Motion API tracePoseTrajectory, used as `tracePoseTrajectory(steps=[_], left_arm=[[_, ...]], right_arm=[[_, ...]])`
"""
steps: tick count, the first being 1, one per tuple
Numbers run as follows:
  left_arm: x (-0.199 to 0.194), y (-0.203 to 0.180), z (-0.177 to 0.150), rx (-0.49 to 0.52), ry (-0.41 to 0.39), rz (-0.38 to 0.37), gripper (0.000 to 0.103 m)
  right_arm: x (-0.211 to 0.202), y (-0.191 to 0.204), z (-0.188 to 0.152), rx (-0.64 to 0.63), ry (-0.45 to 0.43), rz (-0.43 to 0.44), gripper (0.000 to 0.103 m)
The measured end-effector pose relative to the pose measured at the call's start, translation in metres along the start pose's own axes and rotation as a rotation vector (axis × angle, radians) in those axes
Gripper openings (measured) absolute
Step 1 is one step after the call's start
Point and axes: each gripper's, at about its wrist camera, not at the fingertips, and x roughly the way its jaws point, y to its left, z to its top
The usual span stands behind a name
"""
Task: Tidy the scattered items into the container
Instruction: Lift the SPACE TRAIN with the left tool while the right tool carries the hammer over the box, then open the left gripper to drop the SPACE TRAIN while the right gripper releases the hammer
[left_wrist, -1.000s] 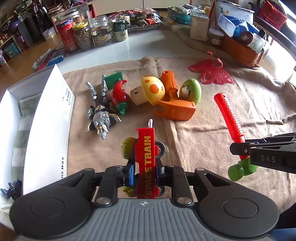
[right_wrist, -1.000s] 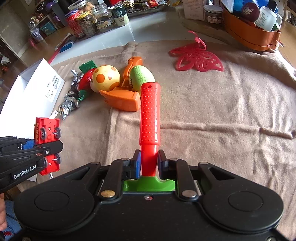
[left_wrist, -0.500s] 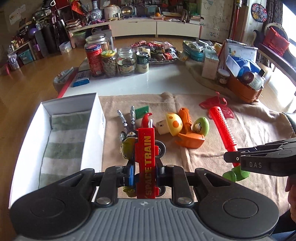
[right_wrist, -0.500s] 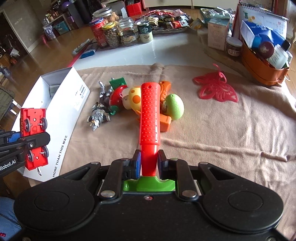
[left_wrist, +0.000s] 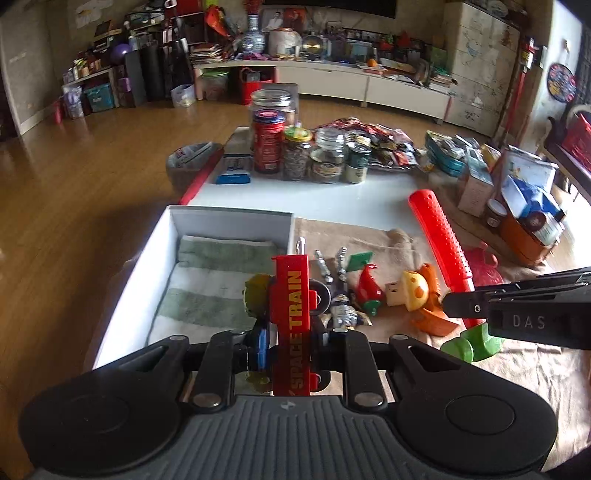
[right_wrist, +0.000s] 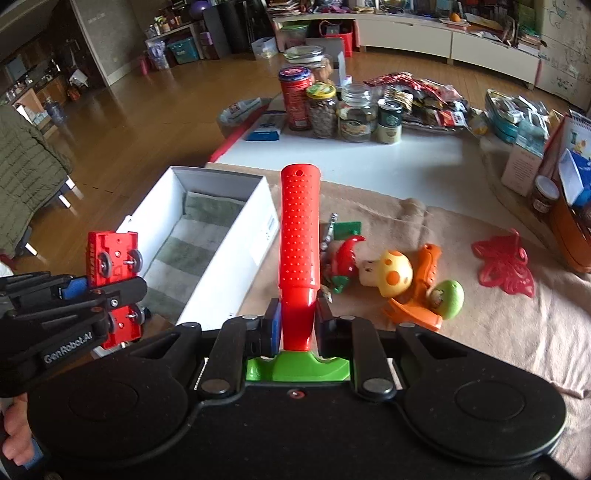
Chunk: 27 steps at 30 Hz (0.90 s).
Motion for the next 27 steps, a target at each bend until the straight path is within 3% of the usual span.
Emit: tracePoseTrajectory(steps=[13,21,27], left_arm=[[0.051,0.072,-0.008,-0.153,0.048,0.036,0.021],[0.091,0.094,-0.015,-0.211,0.081,0.056,0.021],[0.092,0.102,-0.006,-0.229,0.062,0.054,0.021]], right_arm=[[0.057,0.086,0.060,-0.115,0.055,0.063,0.018],[0.122,0.110,0.078,-0.151,0.152,0.049,0.018],[0.165,0.121,0.084,-0.147,0.213,0.071,0.018]])
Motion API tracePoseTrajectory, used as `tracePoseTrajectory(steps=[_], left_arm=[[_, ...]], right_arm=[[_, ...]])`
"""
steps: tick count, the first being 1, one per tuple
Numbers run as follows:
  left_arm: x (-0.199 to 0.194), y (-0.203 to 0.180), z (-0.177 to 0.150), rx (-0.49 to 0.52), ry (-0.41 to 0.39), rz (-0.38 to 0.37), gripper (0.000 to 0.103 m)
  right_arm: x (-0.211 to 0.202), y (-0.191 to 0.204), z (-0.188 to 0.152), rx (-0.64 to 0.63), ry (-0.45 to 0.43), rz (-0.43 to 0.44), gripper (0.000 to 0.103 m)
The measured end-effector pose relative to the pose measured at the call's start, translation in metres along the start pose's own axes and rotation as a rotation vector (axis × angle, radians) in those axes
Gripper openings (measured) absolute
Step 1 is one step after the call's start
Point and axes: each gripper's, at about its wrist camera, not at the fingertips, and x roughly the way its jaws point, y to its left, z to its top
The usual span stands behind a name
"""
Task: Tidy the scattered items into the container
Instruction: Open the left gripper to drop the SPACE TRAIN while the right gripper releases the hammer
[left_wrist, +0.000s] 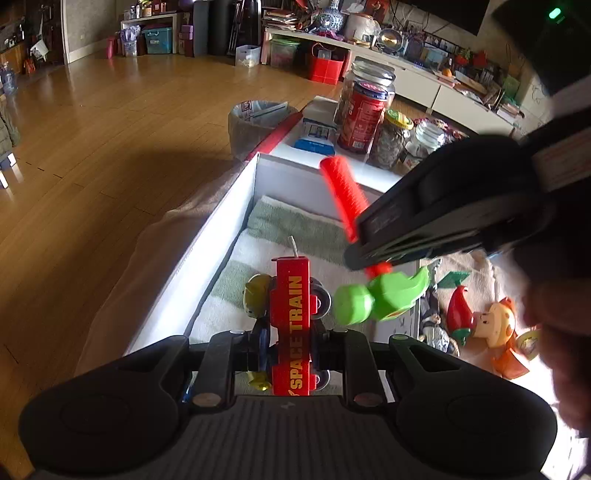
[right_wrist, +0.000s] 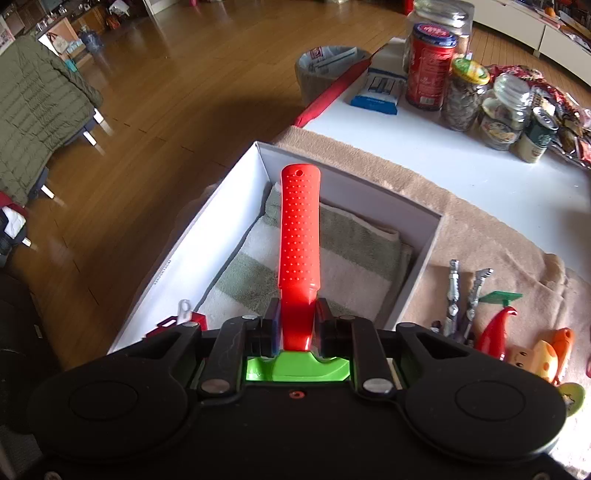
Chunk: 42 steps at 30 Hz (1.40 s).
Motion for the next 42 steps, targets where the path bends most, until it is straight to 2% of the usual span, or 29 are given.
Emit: tracePoseTrajectory(steps=[7,12,13,14,16,22,28,34,36,37,38,42], left_arm=[[0.002,0.000,0.000,0.007,0.011,0.014,0.021],[0.004,0.000,0.000,0.000,0.016,0.021,0.021],[0.005,0.001,0.000,-0.001,0.019,0.021,0.021],[0.005,0.001,0.000,-0.001,0.021,0.021,0.021],[0.006,0.001,0.000,0.002,0.021,0.028,0.021],[0.010,0.000,0.001,0.017,0.027,0.048,0.021],[0.016,-0.005,0.004,0.035,0.032,0.071,0.021],[0.027,-0.014,0.008,0.052,0.044,0.095,0.022],[0.027,-0.019,0.009,0.062,0.030,0.111,0.032],[0.027,-0.022,0.009,0.070,0.016,0.124,0.049],[0.026,-0.025,0.009,0.077,0.004,0.135,0.058],[0.026,-0.032,0.009,0.088,-0.005,0.143,0.059]], right_arm=[[0.030,-0.005,0.002,0.024,0.044,-0.022,0.018],[0.033,-0.008,0.004,0.039,0.017,-0.010,0.021],[0.032,-0.010,0.005,0.047,0.004,-0.006,0.032],[0.032,-0.011,0.005,0.052,-0.005,-0.004,0.048],[0.030,-0.012,0.006,0.047,-0.029,-0.009,0.054],[-0.005,-0.015,-0.010,0.018,-0.117,0.009,0.054],[-0.055,-0.033,-0.056,0.022,-0.235,0.013,0.054],[-0.073,-0.052,-0.105,0.047,-0.239,0.031,0.054],[-0.074,-0.055,-0.115,0.050,-0.229,0.032,0.054],[-0.073,-0.056,-0.119,0.054,-0.224,0.035,0.054],[-0.072,-0.058,-0.125,0.058,-0.217,0.042,0.054],[-0.070,-0.061,-0.143,0.059,-0.198,0.053,0.054]])
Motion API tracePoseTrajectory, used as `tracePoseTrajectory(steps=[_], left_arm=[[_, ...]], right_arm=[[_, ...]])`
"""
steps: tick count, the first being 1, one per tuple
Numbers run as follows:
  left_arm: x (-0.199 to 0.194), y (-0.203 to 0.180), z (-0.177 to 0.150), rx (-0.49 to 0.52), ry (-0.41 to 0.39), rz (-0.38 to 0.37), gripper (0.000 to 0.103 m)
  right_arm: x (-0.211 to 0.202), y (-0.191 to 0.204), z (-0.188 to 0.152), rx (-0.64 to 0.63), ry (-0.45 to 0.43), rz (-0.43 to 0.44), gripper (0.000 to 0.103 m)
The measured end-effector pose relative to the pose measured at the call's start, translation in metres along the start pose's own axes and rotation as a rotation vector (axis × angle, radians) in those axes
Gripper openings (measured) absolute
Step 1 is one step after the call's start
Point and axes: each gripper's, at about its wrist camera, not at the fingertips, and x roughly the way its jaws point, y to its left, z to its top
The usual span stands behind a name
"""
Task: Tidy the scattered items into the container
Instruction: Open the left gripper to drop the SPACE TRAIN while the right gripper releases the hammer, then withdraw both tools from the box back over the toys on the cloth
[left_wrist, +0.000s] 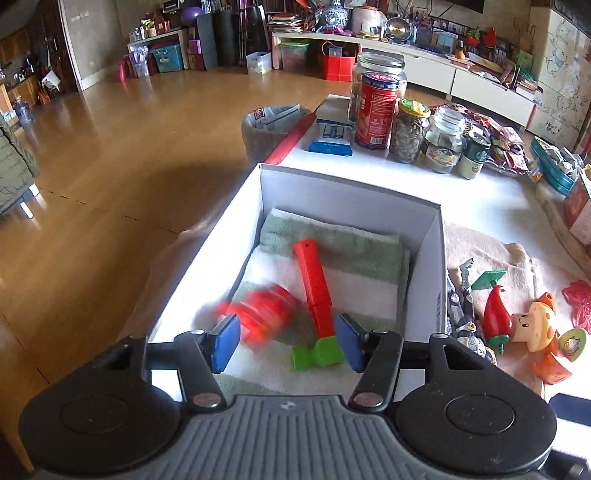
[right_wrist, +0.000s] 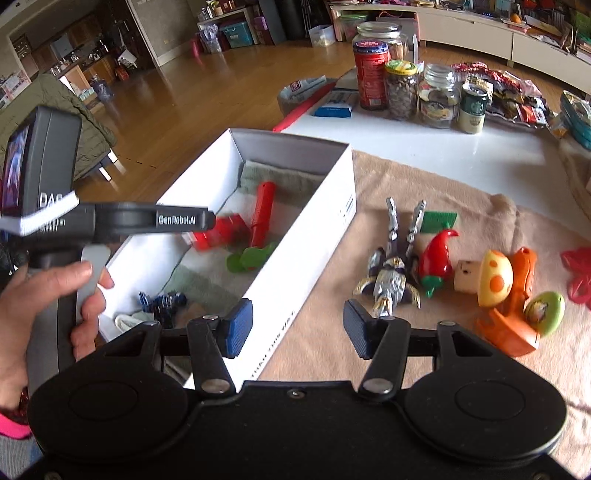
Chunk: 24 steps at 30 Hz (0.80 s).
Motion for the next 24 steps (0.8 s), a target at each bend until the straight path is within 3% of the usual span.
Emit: tracePoseTrajectory(steps=[12,24], left_arm=[[-0.009,-0.009,-0.003,0.039,-0.019,0.001,0.062],[-0.044,-0.050,-0.016,0.109,-0.041,-0.092,0.066]], right_arm=[[-0.004,-0.027,-0.033,0.064,0.039,-0.013,0.054],[-0.035,-0.084,-0.071,0.196,0.044,-0.094,0.056]])
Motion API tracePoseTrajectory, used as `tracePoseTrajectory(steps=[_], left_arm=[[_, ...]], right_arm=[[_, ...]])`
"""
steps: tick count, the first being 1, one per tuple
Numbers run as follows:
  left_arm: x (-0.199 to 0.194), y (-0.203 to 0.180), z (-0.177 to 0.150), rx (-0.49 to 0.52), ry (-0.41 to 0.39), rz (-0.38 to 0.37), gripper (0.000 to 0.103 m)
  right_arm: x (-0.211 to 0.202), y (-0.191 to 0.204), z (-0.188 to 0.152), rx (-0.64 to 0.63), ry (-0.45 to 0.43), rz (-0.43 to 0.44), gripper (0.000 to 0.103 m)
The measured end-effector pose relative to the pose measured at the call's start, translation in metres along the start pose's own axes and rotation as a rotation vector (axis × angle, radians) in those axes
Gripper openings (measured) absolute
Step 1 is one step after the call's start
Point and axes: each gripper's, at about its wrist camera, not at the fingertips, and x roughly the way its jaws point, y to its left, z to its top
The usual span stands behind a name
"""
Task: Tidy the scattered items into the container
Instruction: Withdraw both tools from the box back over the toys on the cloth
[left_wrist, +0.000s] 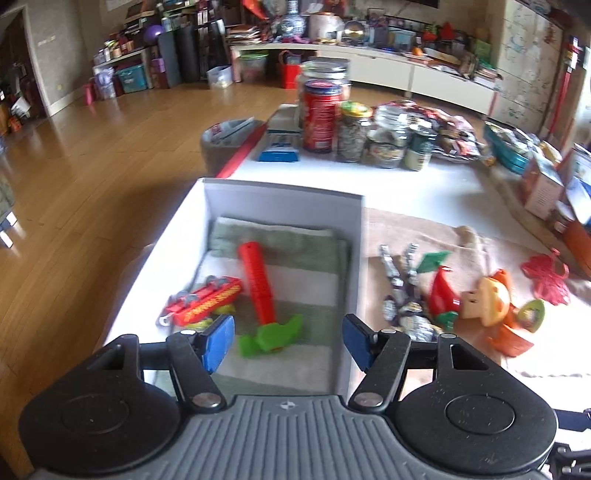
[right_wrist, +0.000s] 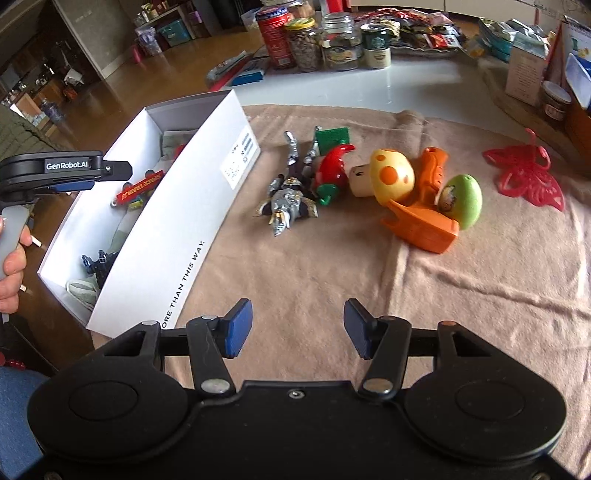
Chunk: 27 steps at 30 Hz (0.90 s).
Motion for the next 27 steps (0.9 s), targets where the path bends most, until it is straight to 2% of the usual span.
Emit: tracePoseTrajectory(steps=[7,17,22,27], left_arm=[[-0.022,-0.063,-0.008,0.109,-0.012,-0.079,0.078],[-0.027,-0.167,-0.027,0.255,0.040,-0.178,0.081],[-0.018,-0.207,-0.034,0.290,0.085,-0.199,0.086],[0.000,-0.236,-0.038,0.346,0.089,-0.221,0.090]], right_arm=[[-0.025,-0.042,-0.015,0.079,-0.027,-0.057,0.059],[-0.053,-0.107,-0.034,0.200,-0.066,-0.134,0.060],[-0.059,-0.133,-0.027,0.226,-0.096,-0.193,0.062],[-0.052,-0.153,-0.012,0.239,-0.095,-0.241,0.066]])
